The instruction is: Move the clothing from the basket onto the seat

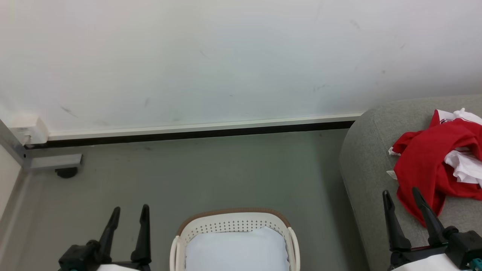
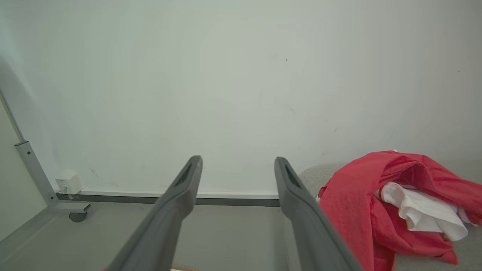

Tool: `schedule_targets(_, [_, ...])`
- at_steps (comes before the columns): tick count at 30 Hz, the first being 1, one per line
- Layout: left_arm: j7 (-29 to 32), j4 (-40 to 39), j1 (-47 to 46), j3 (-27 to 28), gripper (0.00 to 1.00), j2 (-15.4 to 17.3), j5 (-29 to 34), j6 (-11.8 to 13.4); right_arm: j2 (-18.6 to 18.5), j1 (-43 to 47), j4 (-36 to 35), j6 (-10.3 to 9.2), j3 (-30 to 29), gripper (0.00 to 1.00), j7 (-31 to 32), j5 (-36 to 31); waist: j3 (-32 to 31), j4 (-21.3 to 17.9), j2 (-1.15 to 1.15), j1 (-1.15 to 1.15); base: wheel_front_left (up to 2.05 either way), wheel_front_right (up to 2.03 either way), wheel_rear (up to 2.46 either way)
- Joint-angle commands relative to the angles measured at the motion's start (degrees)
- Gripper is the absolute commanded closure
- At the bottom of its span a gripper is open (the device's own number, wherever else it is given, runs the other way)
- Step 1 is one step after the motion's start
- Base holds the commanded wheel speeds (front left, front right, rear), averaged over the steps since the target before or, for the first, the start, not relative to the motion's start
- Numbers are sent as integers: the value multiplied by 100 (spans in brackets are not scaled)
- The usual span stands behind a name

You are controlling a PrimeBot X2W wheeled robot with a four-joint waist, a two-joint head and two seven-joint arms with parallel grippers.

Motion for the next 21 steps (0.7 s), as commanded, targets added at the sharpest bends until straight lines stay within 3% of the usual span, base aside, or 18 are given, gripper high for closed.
schedule_targets(1, [-1, 18, 6, 24, 0, -3, 40, -23, 21, 34, 13, -13, -11, 0, -16, -28, 2, 7, 0, 0, 0, 0, 0])
schedule_targets(17, [-2, 42, -32, 1, 0, -22, -9, -40, 90, 14, -18, -13, -1, 0, -16, 18, 6, -19, 0, 0, 0, 0, 0])
schedule_targets(18, [0, 32, -13, -10, 100, -33, 16, -26, 101, 0, -2, 0, 10, 100, 0, -2, 6, -19, 0, 0, 0, 0, 0])
schedule_targets(21, [2, 176, 47, -28, 100, -59, 14, -25, 141, 74, 132, 0, 32, 100, 13, 2, 6, -19, 0, 0, 0, 0, 0])
